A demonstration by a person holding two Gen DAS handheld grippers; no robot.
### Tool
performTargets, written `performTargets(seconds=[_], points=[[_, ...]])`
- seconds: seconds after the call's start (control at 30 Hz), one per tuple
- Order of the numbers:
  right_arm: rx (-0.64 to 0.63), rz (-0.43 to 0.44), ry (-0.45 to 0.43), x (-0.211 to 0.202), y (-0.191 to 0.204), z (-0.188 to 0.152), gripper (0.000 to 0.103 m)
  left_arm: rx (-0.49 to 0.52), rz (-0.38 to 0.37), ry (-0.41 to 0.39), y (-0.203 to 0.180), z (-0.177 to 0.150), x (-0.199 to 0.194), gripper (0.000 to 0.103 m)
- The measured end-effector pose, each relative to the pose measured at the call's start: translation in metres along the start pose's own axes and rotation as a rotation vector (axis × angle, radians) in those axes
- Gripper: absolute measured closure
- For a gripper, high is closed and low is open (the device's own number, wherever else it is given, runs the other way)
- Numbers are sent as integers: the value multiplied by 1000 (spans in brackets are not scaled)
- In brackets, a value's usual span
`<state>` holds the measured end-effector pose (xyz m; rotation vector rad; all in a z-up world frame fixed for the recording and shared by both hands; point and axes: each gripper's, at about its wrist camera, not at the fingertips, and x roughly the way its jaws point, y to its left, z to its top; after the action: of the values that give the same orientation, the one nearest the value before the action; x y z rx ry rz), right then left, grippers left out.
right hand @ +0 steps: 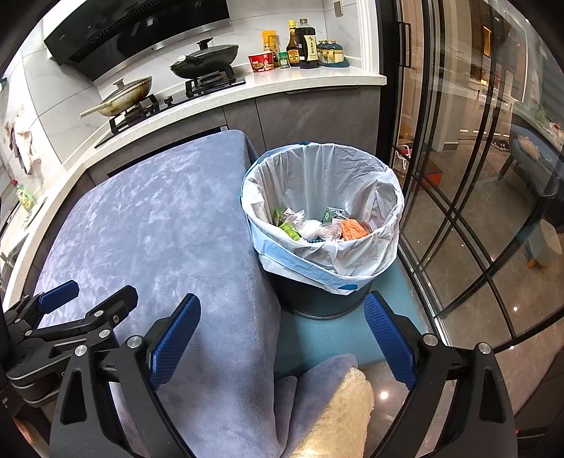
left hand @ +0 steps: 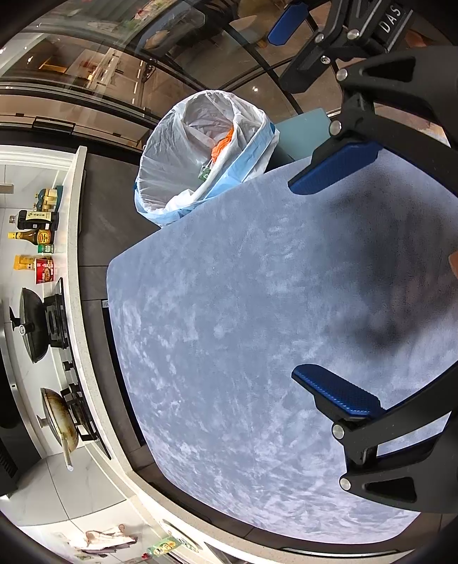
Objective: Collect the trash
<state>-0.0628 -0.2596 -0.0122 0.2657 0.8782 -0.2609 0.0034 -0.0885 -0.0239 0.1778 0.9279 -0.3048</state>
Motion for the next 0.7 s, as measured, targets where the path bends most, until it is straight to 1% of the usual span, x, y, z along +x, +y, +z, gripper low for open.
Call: performTargets(seconds=[0.7], points=[[-20,-14,-2,2,3,0,13,-1,0,-6,1,-1,1,10]])
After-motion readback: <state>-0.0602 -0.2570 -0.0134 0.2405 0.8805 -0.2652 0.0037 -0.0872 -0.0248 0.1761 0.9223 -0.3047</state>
